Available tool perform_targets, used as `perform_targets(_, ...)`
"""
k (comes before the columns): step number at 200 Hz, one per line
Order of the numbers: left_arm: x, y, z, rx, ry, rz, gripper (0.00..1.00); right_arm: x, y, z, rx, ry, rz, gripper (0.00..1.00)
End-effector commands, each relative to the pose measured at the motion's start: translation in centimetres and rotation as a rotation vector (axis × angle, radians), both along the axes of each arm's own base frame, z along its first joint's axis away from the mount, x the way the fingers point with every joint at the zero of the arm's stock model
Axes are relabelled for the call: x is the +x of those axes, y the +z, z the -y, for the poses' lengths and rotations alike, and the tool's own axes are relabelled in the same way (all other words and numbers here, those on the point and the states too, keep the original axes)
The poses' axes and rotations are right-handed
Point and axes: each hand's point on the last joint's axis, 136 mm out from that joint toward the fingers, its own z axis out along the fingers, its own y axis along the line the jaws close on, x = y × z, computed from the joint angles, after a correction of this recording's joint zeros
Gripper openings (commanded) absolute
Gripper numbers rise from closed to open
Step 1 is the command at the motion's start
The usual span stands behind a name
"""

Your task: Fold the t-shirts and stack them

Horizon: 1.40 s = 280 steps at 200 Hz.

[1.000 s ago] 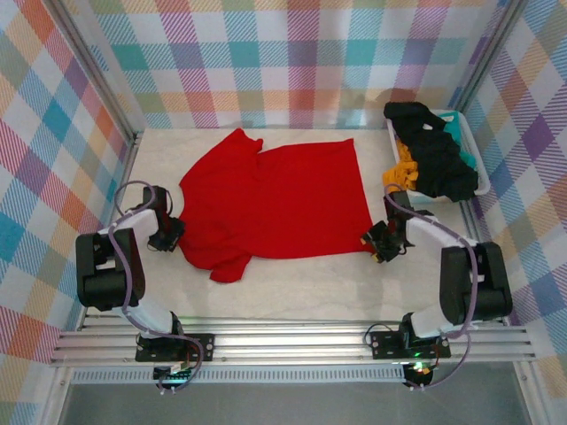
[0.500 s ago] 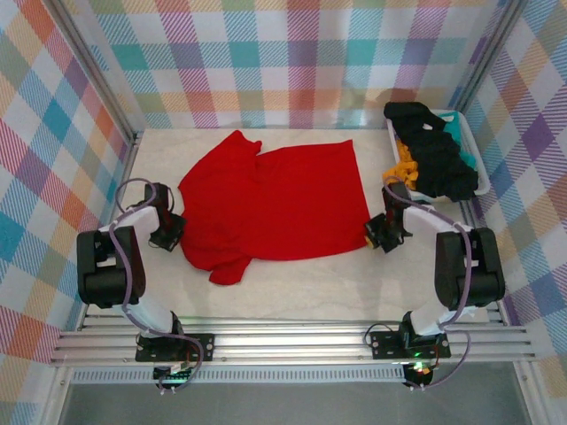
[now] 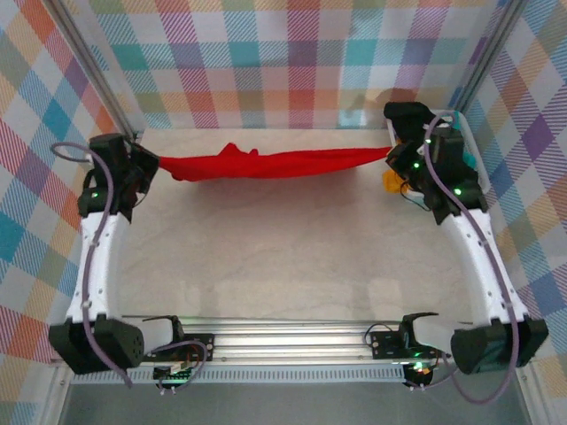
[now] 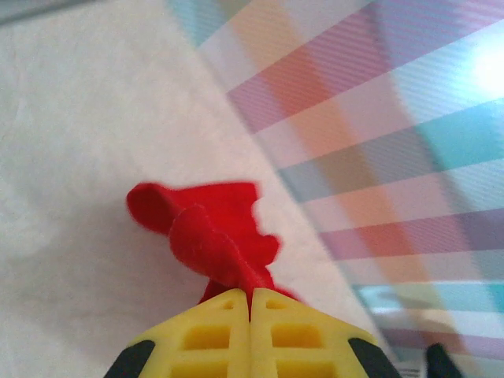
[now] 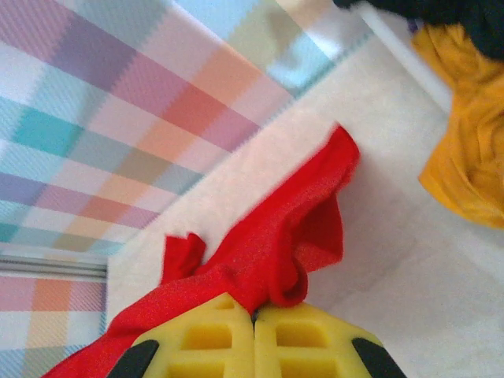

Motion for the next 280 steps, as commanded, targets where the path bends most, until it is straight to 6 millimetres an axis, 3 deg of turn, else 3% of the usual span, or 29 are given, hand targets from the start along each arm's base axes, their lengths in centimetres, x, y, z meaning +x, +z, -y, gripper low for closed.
perform_targets(1, -4.1, 5.3, -0.4, 0.029, 0.051, 0.087, 0.00, -3.1, 4.4, 1.5, -0.066, -0.026, 0.104, 0.00)
perform_targets(21, -7.0, 9.6, -0.8, 0.069, 0.089, 0.157, 0.00, -5.4, 7.3, 2.2, -0.067, -0.046, 0.183, 0.00)
perform_targets(43, -7.4, 10.8, -1.1, 0.063, 0.111, 0.160, 0.00, -5.8, 8.5, 2.0, -0.053, -0.033, 0.201, 0.00)
perform_targets(75, -2.5, 6.8, -0.5, -0.004, 0.052, 0.033, 0.00, -2.2, 8.2, 0.4, -0.009, 0.032, 0.182, 0.00)
perform_targets(109, 4.6, 3.9, -0.1, -0.060, -0.030, -0.033, 0.00, 4.5, 7.2, -1.6, 0.043, 0.125, 0.144, 0.00)
perform_targets(137, 8.6, 5.0, -0.6, -0.060, -0.040, -0.001, 0.00, 8.6, 8.1, -2.5, 0.044, 0.169, 0.151, 0.00)
perform_targets(153, 9.6, 7.8, -0.7, -0.055, -0.046, 0.062, 0.00, 9.6, 9.8, -2.3, 0.040, 0.167, 0.180, 0.00)
perform_targets(170, 9.5, 11.5, -0.9, -0.043, -0.046, 0.145, 0.00, 9.7, 12.1, -1.7, 0.039, 0.155, 0.224, 0.00)
perform_targets(188, 7.9, 15.3, -0.9, -0.028, -0.046, 0.221, 0.00, 8.9, 14.6, -0.9, 0.044, 0.141, 0.274, 0.00)
perform_targets(209, 4.0, 19.1, -0.9, 0.011, -0.017, 0.304, 0.00, 6.3, 17.1, -0.2, 0.040, 0.128, 0.339, 0.00)
perform_targets(229, -1.4, 20.1, -1.1, 0.067, 0.032, 0.319, 0.00, 2.9, 17.6, 0.2, 0.035, 0.116, 0.362, 0.00)
perform_targets(244, -6.0, 18.6, -1.8, 0.090, 0.108, 0.311, 0.00, -0.3, 16.0, 0.6, 0.025, 0.097, 0.355, 0.00)
perform_targets(253, -7.5, 15.8, -2.1, 0.075, 0.145, 0.278, 0.00, -1.8, 13.9, 0.8, 0.028, 0.089, 0.330, 0.00)
perform_targets(264, -8.1, 10.8, -2.5, 0.063, 0.180, 0.183, 0.00, -2.9, 10.4, 0.8, 0.048, 0.083, 0.267, 0.00)
perform_targets(280, -7.2, 1.2, -2.9, 0.042, 0.199, -0.048, 0.00, -3.3, 2.9, 0.5, 0.095, 0.079, 0.104, 0.00)
